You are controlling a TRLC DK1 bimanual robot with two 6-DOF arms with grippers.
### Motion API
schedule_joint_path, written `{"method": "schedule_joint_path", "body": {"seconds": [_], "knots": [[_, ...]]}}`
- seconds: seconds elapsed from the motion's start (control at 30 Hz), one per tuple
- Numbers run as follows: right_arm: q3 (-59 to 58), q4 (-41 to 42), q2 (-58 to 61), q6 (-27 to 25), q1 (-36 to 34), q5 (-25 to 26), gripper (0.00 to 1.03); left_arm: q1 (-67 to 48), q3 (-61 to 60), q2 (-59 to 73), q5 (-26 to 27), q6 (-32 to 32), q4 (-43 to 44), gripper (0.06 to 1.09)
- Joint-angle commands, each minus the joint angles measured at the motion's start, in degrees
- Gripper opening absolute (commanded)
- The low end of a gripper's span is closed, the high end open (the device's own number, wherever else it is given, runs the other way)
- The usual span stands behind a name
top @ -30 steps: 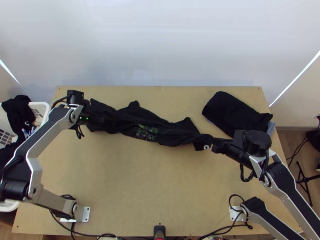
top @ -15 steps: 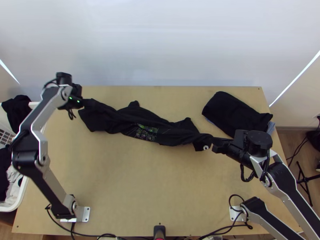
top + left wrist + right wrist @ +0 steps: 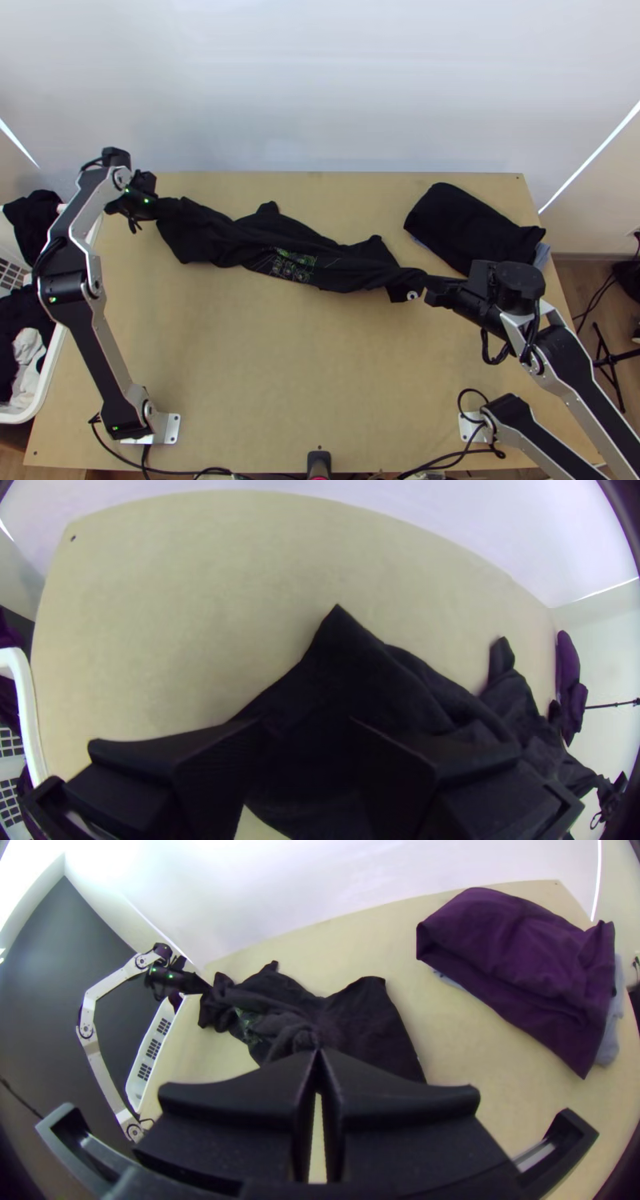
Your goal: Fold the t-shirt
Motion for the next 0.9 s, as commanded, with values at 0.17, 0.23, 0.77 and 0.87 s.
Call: {"method": "schedule_joint_path", "body": {"seconds": [0.17, 0.23, 0.77, 0.87], "knots": [[0.03, -0.15, -0.05, 0.65, -0.17, 0.03, 0.03, 0.61, 0.85, 3.49, 0.23, 0.42, 1.77, 0.63], [0.12, 0.12, 0.04, 0.65, -0.17, 0.03, 0.03, 0.52, 0.06, 3.05, 0.32, 0.85, 2.47, 0.36], [7.77, 2.76, 5.22, 1.88, -2.81, 0.91, 0.03, 3.16, -0.12, -18.66, 0.5, -15.58, 3.88, 0.09], [12.25, 3.37, 7.86, 2.14, -5.89, 1.18, 0.03, 5.0, 2.17, -24.11, 0.41, -21.73, 4.14, 0.09]]}}
